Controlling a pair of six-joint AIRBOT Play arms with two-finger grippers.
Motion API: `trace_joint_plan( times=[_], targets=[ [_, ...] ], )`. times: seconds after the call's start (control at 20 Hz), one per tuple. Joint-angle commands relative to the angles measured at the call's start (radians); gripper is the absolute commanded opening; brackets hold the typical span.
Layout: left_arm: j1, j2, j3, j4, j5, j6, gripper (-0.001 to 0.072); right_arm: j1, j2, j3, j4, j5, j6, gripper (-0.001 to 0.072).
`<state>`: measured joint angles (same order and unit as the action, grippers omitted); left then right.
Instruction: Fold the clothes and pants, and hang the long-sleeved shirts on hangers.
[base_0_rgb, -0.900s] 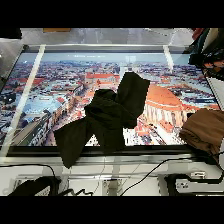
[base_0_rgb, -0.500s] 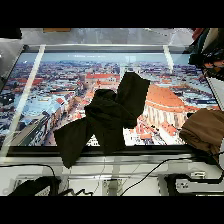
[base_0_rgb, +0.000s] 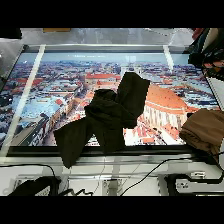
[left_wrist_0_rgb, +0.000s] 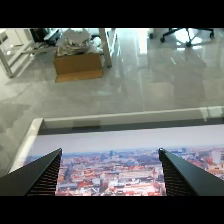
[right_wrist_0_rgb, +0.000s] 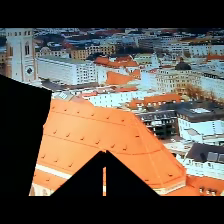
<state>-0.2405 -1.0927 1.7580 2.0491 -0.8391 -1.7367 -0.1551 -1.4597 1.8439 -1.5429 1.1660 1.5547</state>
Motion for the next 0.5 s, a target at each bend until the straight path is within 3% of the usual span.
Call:
trace_joint_plan(
  times=[0.0,0.05,0.15,0.45],
  targets=[
    [0.001,-0.001,0.0,0.0,0.001,0.0,0.0705,0.0,0.008,0.001,0.209,0.129,-0.004,0.0023],
    [0.001,-0.001,0.0,-0.001,0.0,-0.002,0.0705,0.0,0.007,0.001,0.249,0.192,-0.021,0.0023],
    [-0.001,0.006,0.0,-0.014,-0.006,-0.003,0.0705,0.0,0.008,-0.012,0.307,0.348,-0.166,0.0023],
    [0.004,0.058,-0.001,-0.026,-0.257,-0.004,0.0705,0.002,0.194,-0.394,0.396,0.332,-0.216,0.0023]
  ],
)
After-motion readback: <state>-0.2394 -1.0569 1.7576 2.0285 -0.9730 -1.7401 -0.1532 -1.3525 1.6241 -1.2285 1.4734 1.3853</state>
